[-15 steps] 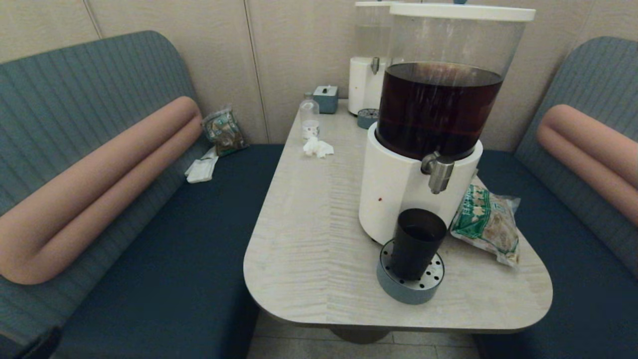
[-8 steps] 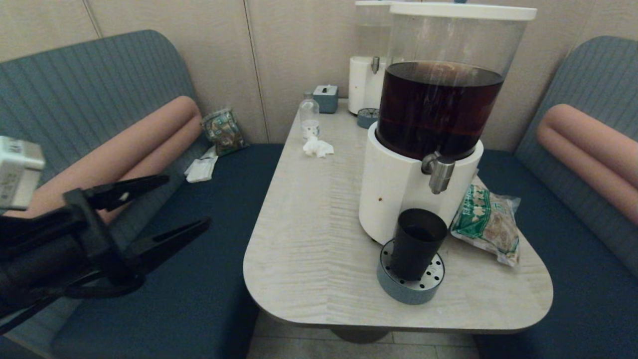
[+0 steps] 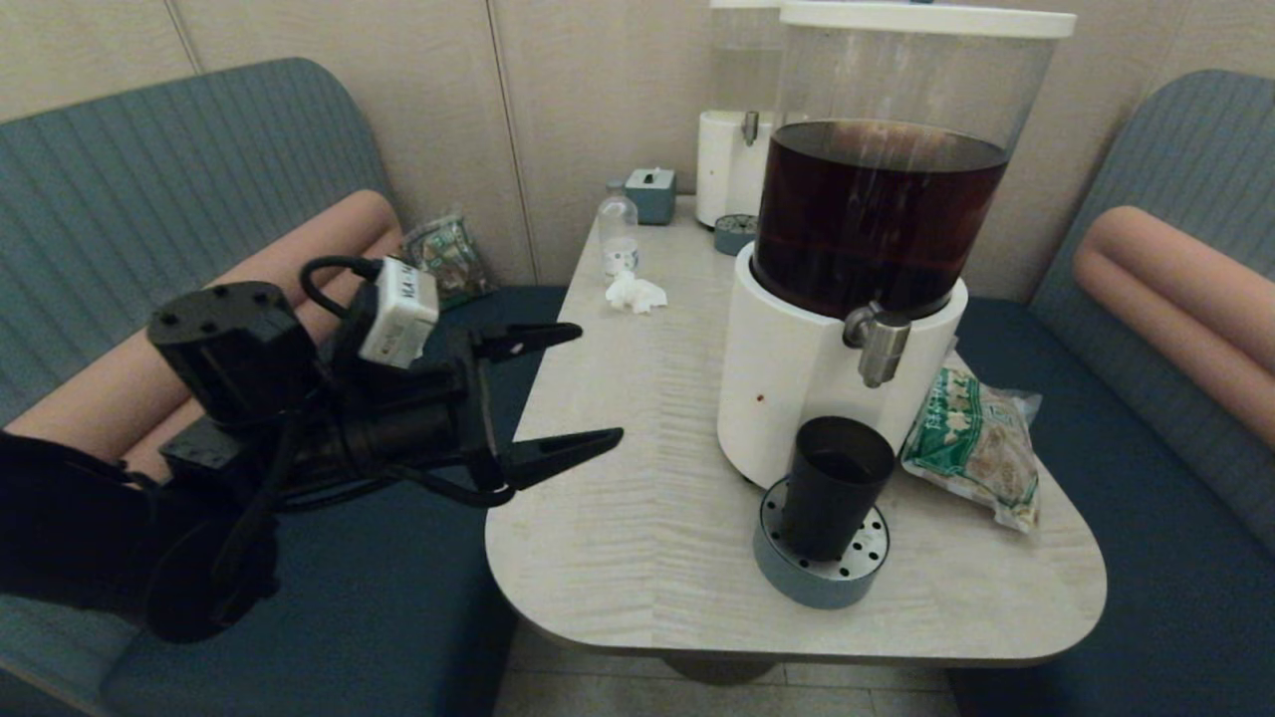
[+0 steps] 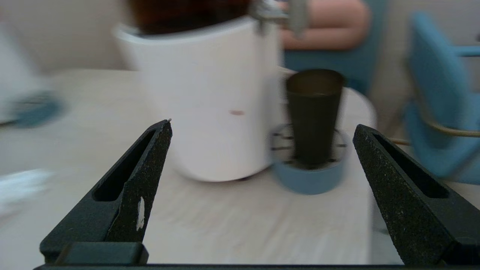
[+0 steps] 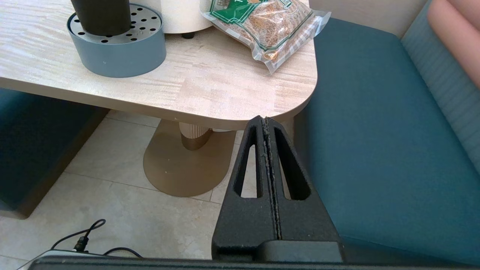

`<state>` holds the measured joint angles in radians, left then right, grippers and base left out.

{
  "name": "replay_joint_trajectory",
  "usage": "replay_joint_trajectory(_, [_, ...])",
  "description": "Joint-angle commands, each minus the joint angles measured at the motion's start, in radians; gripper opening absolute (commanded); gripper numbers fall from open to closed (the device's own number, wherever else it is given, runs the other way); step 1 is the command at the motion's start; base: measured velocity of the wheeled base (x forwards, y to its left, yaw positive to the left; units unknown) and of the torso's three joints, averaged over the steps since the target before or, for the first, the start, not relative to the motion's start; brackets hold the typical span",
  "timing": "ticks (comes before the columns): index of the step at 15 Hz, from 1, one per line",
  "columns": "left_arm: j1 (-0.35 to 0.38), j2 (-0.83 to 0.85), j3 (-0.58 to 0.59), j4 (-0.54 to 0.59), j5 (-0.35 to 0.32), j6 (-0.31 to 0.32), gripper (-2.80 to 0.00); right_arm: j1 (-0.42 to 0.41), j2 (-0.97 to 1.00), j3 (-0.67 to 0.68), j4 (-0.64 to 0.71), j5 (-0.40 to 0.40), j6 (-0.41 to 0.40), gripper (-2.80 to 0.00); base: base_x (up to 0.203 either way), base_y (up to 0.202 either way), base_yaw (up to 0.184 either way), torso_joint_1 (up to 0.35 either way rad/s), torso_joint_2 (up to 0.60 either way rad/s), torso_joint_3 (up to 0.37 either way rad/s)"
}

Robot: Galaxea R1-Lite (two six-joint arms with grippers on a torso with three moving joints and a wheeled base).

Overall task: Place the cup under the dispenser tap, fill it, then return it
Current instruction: Place the cup next to the water dispenser

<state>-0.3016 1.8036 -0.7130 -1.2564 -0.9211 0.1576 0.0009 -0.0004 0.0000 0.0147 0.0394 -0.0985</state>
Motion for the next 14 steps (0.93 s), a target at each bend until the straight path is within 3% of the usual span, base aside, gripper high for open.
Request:
replay_joint_trajectory(1, [-0.087,0.122,-0.024,-0.006,0.003,-0.005,0.00,0.001,-0.001,0.000,0.001,0.001,-0.001,-2.80,0.000,0.000,0.000,0.000,0.00,0.000])
replay_joint_trajectory(7, [-0.174,0.212,-0.053,-0.008,0.034,-0.031,0.00,0.001,-0.001,0.000,0.001,0.001,-0.001,-2.80,0.000,0.000,0.000,0.000,0.00,0.000])
replay_joint_trajectory(14, [-0.251,0.294,-0.176,-0.005,0.049,-0.069,0.00,0.001,-0.001,0.000,0.001,0.001,-0.001,-2.80,0.000,0.000,0.000,0.000,0.00,0.000])
